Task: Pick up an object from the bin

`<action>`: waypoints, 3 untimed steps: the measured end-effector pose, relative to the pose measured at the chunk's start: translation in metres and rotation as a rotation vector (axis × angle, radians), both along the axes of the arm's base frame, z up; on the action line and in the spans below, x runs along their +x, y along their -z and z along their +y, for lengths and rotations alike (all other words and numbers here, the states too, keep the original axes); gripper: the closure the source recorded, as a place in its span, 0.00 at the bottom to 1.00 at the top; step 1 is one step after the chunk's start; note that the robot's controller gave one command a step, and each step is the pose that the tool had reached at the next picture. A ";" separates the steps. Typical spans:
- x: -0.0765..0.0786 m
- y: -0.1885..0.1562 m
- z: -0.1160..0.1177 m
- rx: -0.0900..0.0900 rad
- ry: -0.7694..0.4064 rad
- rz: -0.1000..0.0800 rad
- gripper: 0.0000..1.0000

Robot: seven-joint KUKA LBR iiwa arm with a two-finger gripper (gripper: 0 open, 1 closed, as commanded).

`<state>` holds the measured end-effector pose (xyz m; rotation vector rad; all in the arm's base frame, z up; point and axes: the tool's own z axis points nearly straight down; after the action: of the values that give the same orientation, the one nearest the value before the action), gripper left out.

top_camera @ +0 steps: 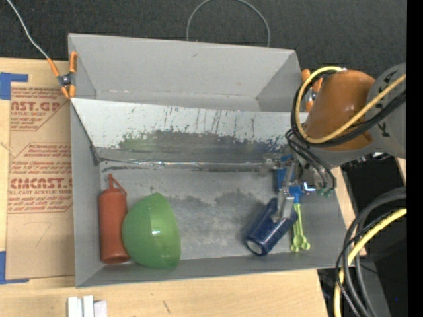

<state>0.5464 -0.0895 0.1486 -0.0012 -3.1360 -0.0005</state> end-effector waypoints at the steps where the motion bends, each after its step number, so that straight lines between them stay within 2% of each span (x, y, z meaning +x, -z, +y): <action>1: 0.002 -0.005 0.000 -0.001 -0.001 -0.007 0.00; 2: -0.021 0.057 -0.015 0.004 -0.346 -0.003 0.00; 3: -0.012 0.078 -0.045 0.001 -0.430 -0.005 1.00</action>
Offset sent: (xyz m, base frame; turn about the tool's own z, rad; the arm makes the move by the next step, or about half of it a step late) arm -0.0289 -0.0219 -0.0777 -0.4312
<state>0.5341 -0.1340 0.0707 0.6683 -3.0687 -0.0002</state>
